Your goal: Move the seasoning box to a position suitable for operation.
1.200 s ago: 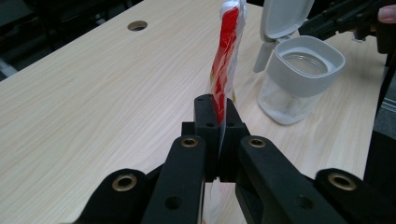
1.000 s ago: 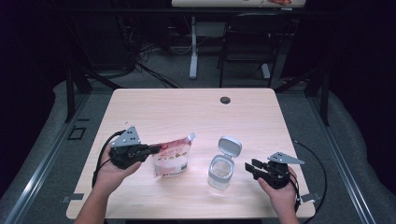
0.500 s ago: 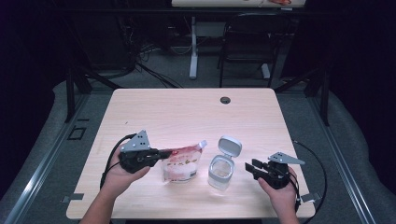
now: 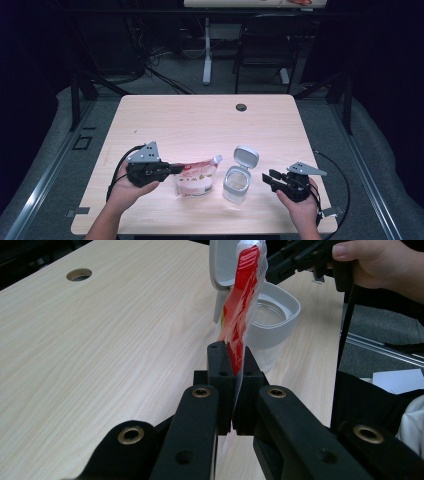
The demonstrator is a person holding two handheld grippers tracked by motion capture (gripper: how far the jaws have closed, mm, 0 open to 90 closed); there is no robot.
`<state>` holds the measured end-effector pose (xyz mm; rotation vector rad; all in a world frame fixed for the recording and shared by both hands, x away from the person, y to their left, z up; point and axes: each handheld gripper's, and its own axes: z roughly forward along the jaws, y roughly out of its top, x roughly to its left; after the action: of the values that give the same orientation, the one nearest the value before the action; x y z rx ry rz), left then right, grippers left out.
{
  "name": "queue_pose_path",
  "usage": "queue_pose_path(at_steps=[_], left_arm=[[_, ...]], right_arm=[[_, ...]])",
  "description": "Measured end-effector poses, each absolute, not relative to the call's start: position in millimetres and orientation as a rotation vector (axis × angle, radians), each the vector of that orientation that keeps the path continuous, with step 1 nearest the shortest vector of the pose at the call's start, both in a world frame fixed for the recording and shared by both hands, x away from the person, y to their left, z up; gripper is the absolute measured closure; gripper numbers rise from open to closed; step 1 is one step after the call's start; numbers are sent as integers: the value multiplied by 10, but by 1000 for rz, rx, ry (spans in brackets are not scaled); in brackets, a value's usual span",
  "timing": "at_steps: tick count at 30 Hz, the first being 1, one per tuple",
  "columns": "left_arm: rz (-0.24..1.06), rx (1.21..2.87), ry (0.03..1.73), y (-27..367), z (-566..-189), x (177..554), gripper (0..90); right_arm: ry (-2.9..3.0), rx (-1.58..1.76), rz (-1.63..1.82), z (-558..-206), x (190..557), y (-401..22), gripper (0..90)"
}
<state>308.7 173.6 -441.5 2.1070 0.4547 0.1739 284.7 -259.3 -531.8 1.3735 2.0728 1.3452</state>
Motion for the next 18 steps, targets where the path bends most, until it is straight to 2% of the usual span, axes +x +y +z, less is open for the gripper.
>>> queue_pose_path(at_steps=[9,18], left_arm=[[179,2108,474,1776,-4427,3080,875],[174,2108,490,1818,-4440,3060,791]], right_arm=[[2067,1310,1396,-5050,2782,-2602,677],[2109,1234,1441,-4761,2730,-2613,685]])
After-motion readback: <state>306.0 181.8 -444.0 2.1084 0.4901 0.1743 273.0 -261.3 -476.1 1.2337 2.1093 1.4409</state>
